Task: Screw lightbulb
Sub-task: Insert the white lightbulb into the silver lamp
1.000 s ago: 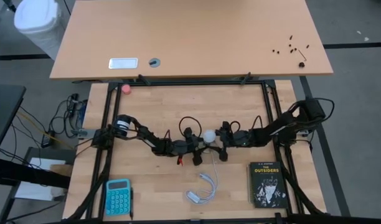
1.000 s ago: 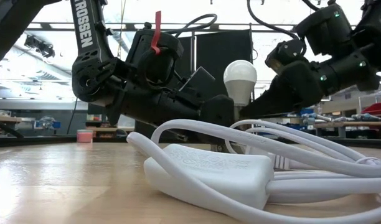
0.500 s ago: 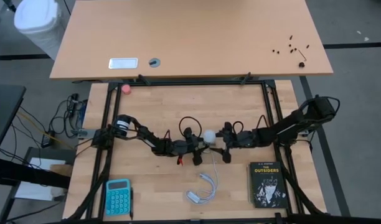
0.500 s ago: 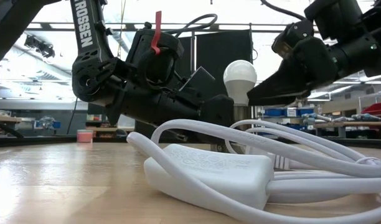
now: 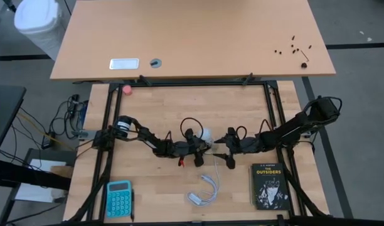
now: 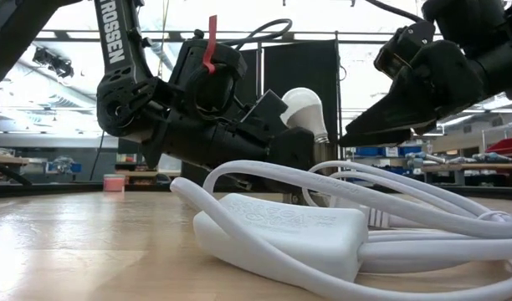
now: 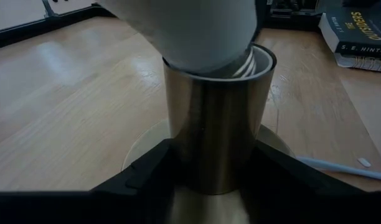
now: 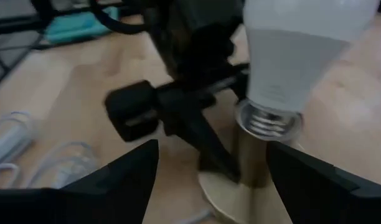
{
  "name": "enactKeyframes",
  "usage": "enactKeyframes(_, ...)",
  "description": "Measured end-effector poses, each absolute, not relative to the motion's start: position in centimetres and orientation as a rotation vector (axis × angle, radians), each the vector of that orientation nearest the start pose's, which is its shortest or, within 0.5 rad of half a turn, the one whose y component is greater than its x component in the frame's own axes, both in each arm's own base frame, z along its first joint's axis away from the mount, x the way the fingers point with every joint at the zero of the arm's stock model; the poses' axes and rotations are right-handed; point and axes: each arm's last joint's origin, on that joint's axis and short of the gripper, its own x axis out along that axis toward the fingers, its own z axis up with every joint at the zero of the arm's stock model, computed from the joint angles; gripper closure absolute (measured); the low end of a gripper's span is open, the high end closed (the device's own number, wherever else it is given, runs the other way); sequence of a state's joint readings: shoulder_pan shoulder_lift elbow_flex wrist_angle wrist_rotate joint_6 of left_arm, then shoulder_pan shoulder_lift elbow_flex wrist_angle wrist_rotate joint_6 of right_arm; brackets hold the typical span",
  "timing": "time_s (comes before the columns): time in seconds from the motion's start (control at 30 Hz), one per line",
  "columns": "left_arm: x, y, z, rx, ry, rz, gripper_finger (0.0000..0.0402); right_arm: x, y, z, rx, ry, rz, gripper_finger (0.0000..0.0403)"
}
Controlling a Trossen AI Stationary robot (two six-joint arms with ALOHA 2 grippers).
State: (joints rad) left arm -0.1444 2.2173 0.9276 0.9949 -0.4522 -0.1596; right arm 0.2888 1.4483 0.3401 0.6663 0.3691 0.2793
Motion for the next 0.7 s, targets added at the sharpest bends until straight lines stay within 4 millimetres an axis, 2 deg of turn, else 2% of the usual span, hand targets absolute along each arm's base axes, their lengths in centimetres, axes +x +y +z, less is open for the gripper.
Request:
enactKeyframes(0.27, 39.2, -4.4, 6.7, -0.062, 0.282, 0.317, 0.0193, 22.2, 5.5, 14.8, 0.120, 0.350, -0.251, 0.0095)
enactKeyframes(0.53, 39.2, -4.5, 6.5, -0.036, 0.304, 0.293, 0.0193, 21.7, 3.8, 16.1, 0.123, 0.691, -0.258, 0.0085)
enactKeyframes(0.7, 39.2, -4.5, 6.5, -0.018, 0.305, 0.290, 0.0193, 21.4, 3.1, 16.8, 0.064, 0.733, -0.284, 0.0088)
